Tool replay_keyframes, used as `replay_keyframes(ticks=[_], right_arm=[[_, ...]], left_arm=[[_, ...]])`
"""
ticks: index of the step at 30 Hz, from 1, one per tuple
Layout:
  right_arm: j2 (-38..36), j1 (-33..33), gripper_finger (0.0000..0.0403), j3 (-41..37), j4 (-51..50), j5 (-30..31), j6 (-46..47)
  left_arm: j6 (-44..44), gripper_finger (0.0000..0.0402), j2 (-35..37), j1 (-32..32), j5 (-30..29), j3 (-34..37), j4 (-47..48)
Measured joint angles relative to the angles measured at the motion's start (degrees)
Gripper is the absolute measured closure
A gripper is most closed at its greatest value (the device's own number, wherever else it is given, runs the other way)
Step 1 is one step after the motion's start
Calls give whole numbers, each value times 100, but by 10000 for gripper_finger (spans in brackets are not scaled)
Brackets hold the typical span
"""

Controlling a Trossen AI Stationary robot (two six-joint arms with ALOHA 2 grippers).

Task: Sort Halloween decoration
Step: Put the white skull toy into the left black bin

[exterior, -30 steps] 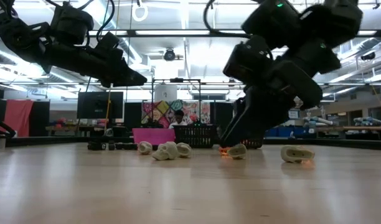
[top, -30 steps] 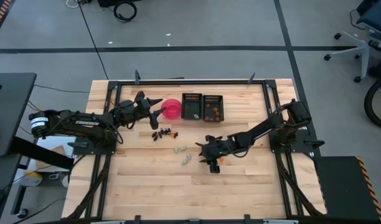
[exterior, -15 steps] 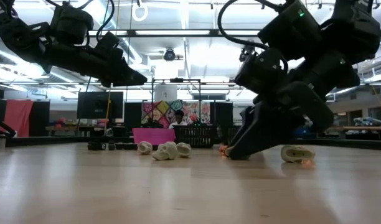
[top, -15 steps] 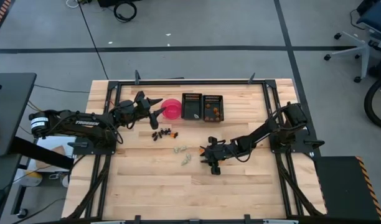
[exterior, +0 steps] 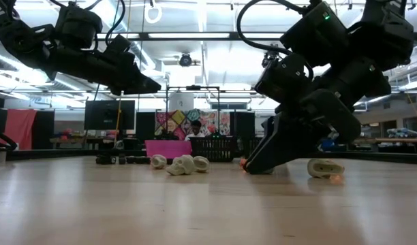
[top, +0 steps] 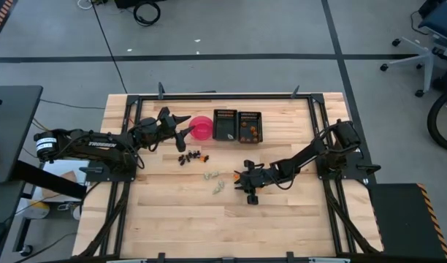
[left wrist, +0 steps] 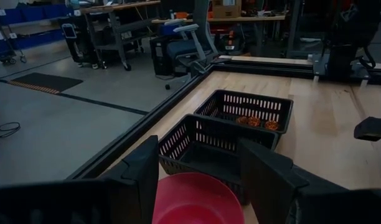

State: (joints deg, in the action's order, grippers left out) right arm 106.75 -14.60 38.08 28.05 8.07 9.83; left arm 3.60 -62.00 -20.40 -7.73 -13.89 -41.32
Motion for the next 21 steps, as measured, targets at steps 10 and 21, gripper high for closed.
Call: replay_keyframes(ticks=[10,21], right_arm=[[-176,177,310,582,-1058,155,-684],[-187,604,309,975,-872,1772,-2072]], left_arm=[[-2,212,0,0,0,0,0],[-31,212,0,0,0,0,-2]])
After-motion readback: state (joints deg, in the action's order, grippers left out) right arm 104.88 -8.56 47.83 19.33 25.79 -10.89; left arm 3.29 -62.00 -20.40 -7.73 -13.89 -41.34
